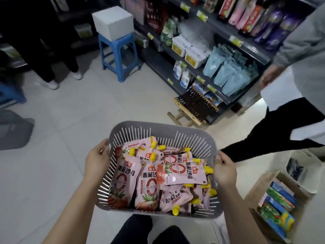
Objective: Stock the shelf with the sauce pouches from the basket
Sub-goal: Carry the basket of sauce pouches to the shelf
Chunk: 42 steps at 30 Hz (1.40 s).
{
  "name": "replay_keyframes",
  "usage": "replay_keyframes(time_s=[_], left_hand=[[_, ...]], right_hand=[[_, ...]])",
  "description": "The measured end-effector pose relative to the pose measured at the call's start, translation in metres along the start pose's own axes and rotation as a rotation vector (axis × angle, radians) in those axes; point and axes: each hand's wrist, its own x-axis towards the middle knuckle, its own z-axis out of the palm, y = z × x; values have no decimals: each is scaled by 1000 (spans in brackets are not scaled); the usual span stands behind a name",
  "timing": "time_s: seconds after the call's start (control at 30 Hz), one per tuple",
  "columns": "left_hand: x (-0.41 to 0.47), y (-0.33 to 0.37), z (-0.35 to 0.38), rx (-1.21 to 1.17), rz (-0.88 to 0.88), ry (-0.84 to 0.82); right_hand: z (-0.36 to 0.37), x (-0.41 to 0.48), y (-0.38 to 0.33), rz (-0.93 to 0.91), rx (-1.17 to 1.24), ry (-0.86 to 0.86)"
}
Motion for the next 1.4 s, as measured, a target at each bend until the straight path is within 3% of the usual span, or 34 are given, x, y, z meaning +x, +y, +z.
replay_keyframes(time_s=[0.6, 1.1, 1.4], left_hand=[[176, 95, -71, -178, -50, 190], [399, 207, -78, -187, -176, 221], [524, 273, -82, -193, -100, 218]], right_hand=[[180, 96, -185, -130, 29, -131], [346, 233, -348, -210, -125, -222], [411, 294, -446, -193, -42, -195]])
